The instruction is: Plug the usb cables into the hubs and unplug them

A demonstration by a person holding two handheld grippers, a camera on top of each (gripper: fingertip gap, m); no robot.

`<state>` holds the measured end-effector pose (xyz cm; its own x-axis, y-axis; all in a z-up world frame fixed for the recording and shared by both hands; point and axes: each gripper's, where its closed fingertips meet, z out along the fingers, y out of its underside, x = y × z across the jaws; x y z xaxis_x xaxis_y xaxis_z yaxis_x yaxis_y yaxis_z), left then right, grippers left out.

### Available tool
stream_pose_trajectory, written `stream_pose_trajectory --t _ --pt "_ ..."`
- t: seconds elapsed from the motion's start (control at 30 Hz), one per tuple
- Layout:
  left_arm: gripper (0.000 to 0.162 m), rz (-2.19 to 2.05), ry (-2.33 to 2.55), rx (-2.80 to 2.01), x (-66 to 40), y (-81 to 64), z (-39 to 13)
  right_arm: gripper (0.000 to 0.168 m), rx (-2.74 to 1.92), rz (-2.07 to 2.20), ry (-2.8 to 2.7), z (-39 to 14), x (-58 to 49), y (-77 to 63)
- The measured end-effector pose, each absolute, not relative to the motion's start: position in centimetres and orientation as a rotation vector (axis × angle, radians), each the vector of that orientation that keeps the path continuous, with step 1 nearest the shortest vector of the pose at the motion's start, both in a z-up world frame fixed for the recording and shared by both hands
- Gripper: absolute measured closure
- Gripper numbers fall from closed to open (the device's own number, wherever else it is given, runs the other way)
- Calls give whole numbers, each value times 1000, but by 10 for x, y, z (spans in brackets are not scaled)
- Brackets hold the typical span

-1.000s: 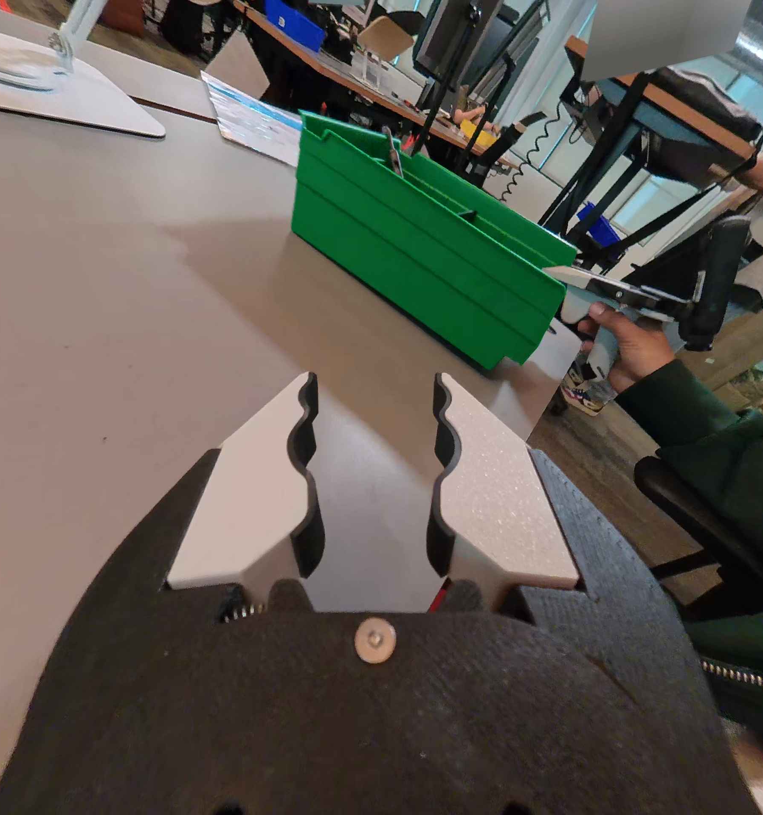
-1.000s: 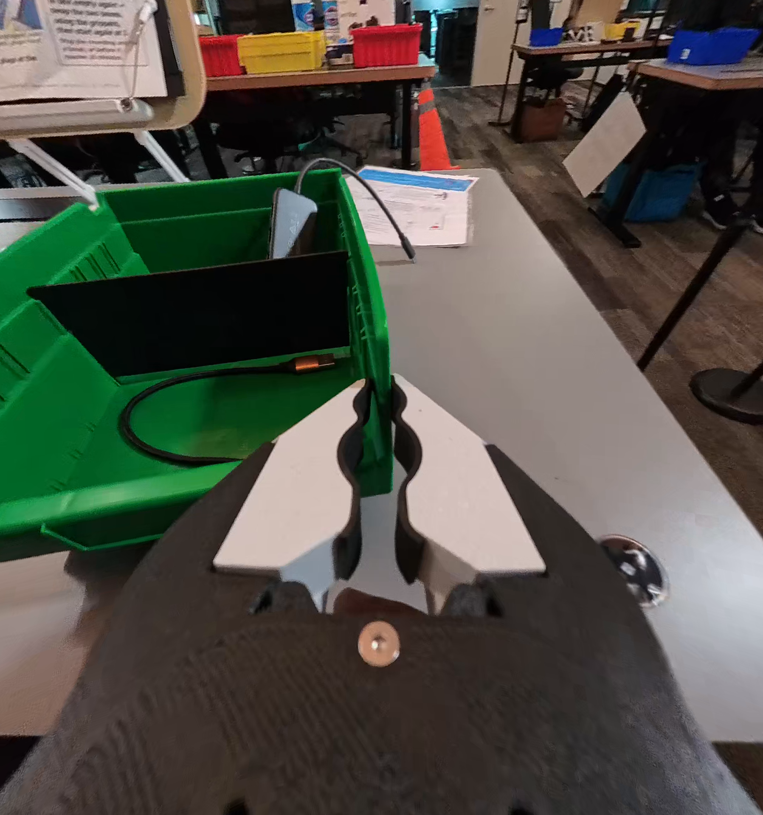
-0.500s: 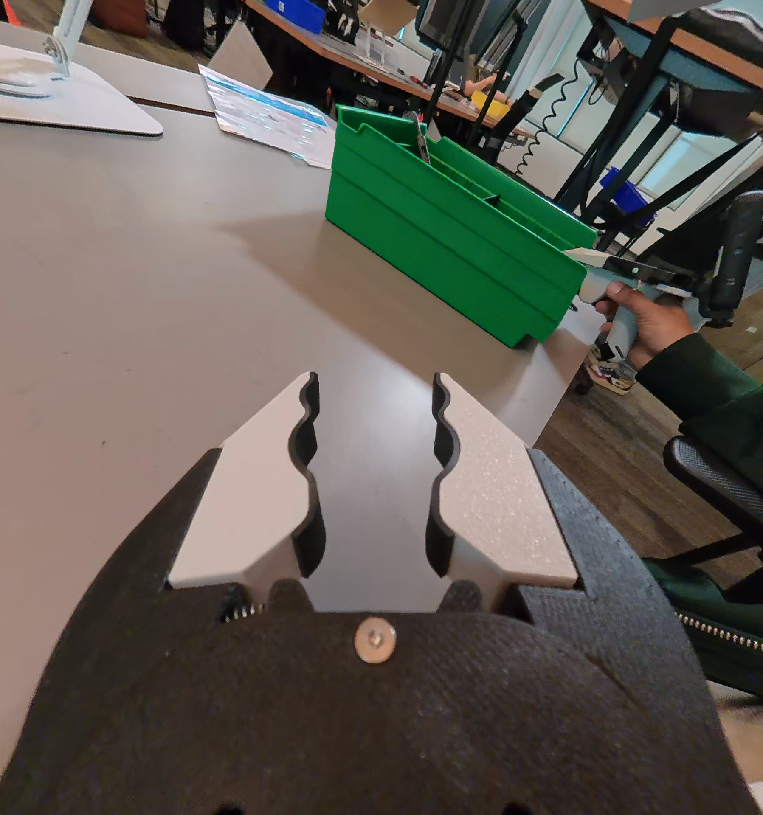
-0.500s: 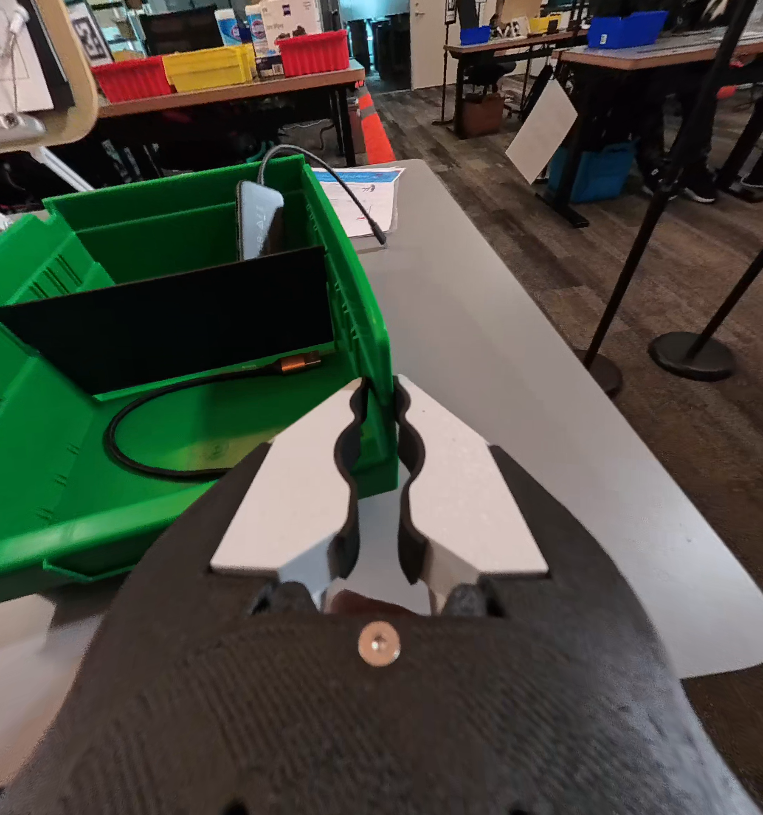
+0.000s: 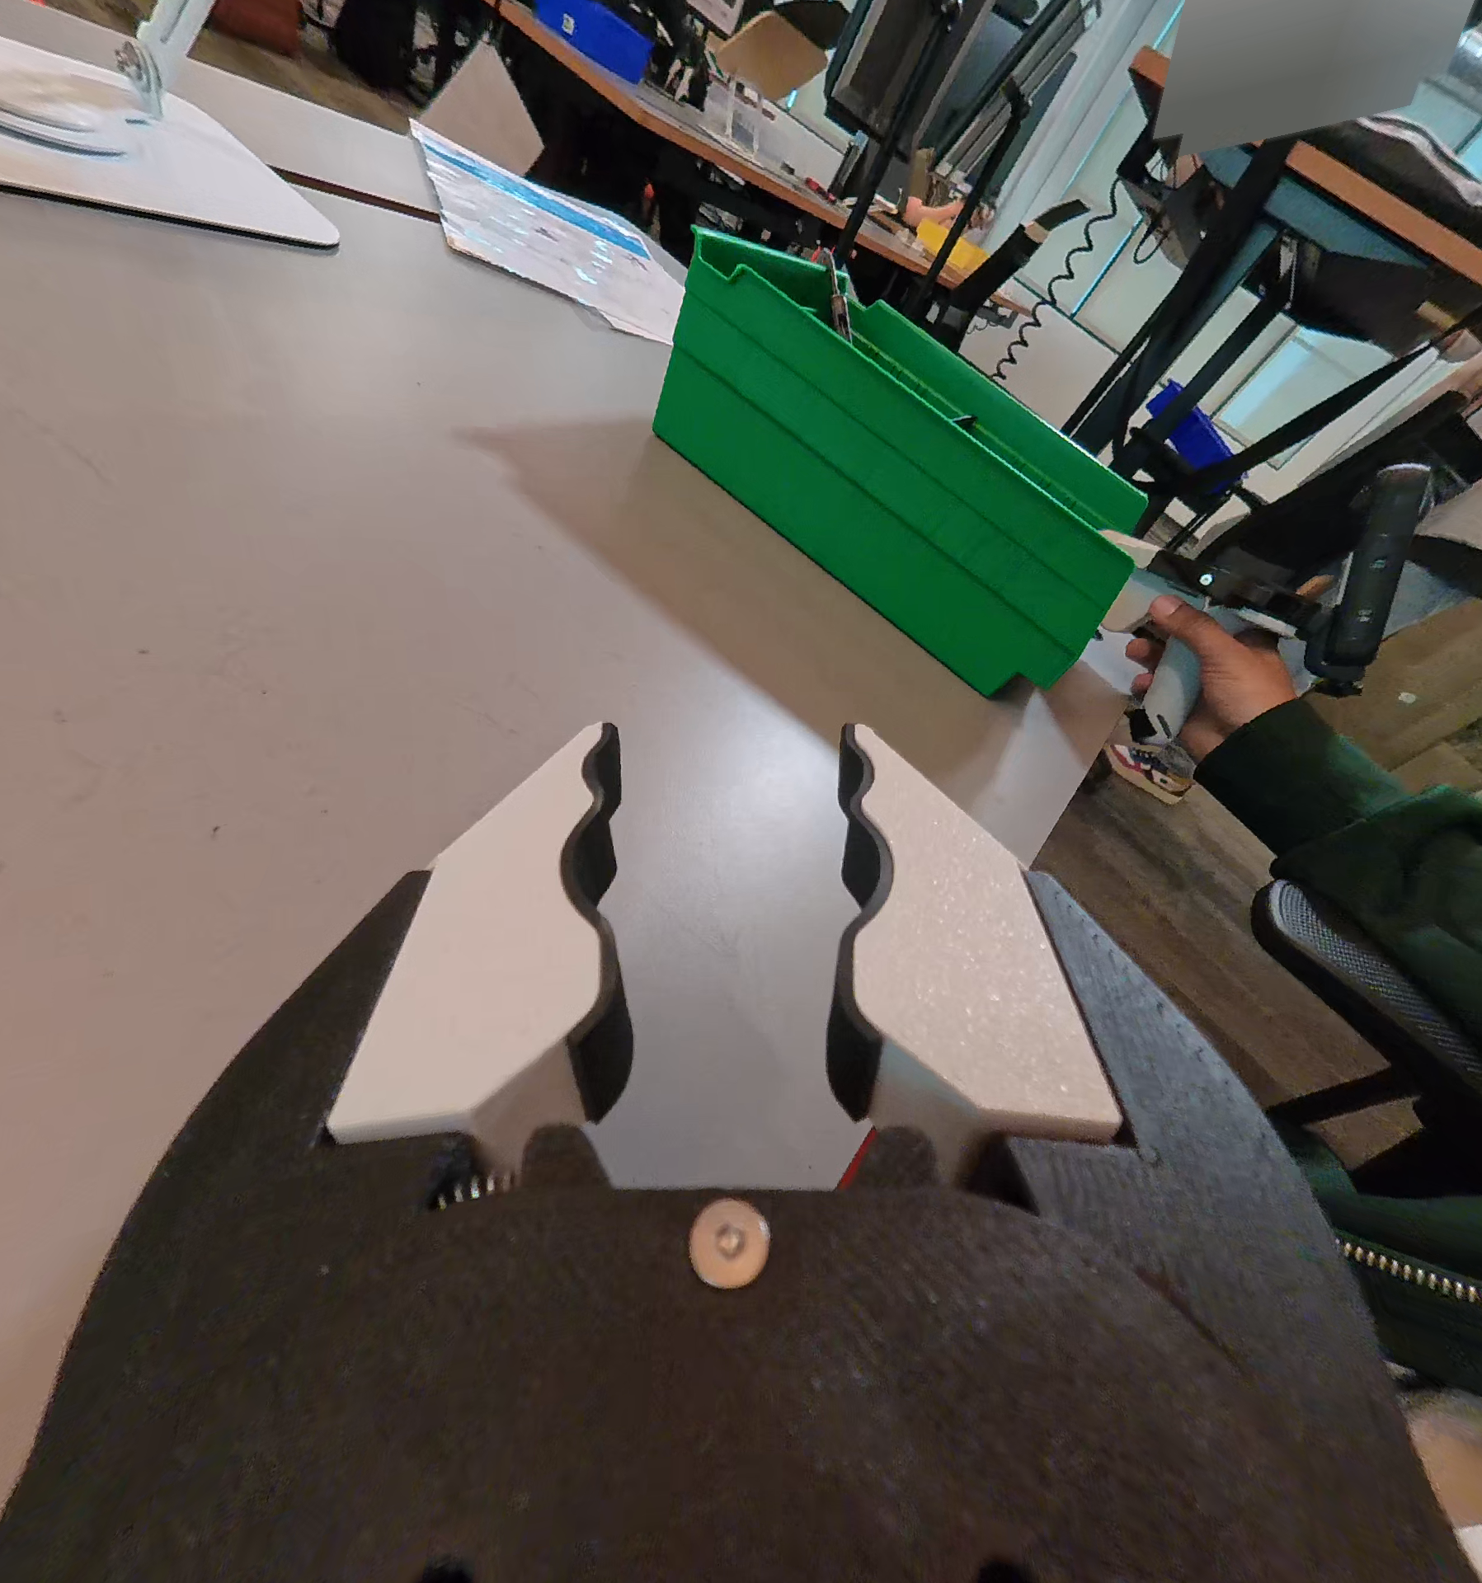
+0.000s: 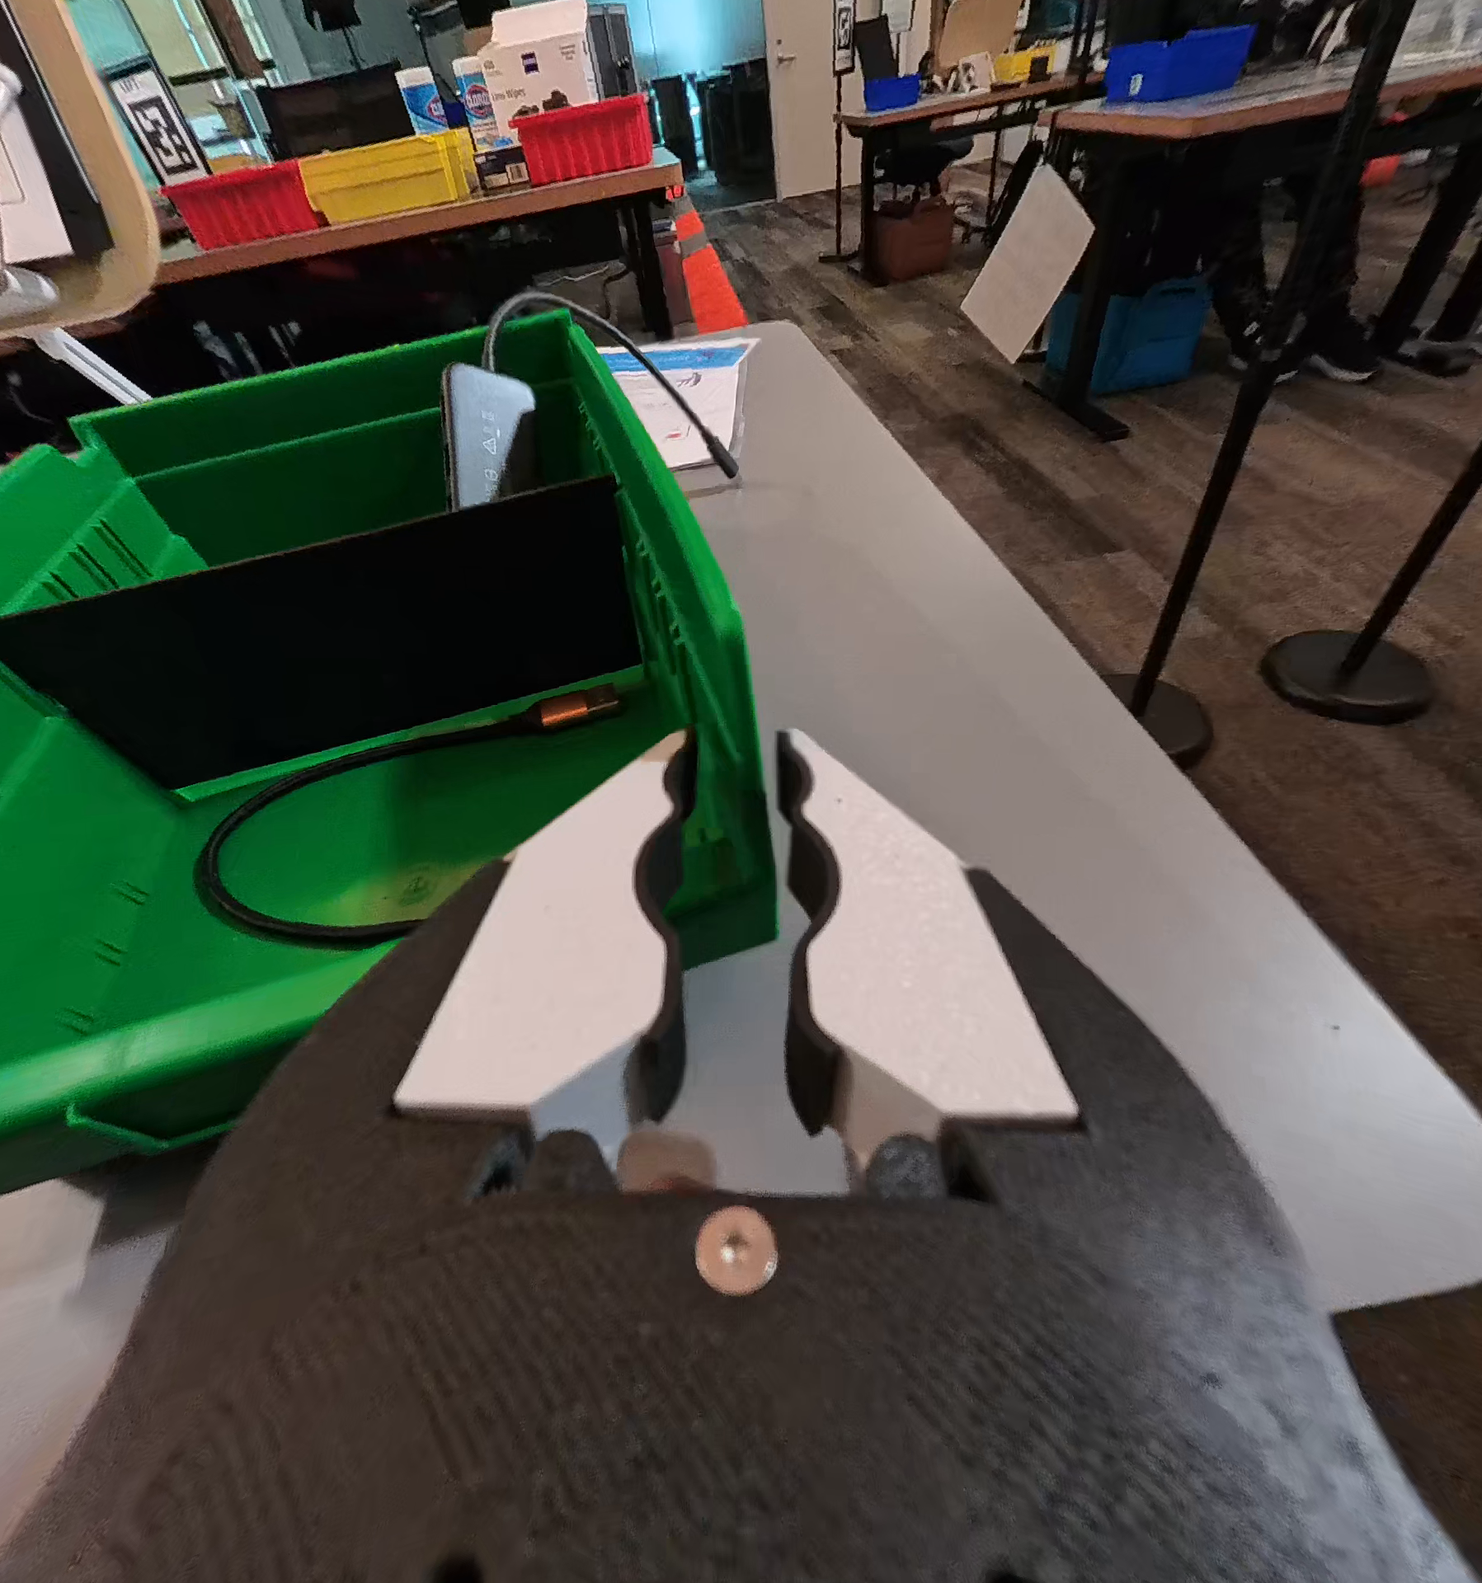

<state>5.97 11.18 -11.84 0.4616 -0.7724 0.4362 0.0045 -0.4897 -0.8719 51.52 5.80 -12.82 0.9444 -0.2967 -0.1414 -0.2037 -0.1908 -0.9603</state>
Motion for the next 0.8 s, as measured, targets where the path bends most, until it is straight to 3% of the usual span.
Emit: stream_pose_trajectory --t 0.1,0.17,0.27,0.8 --pt "112 -1114 663 -1840 62 110 -120 136 -1771 -23 366 -132 513 59" --pt "112 -1115 662 -1844 62 111 -121 139 -1768 -17 356 -131 511 60" --pt "113 -1121 660 -1853 62 111 -122 158 -1791 -48 350 -134 512 61" --pt "113 -1106 599 -1866 44 113 -122 153 -1828 -139 398 -135 531 64"
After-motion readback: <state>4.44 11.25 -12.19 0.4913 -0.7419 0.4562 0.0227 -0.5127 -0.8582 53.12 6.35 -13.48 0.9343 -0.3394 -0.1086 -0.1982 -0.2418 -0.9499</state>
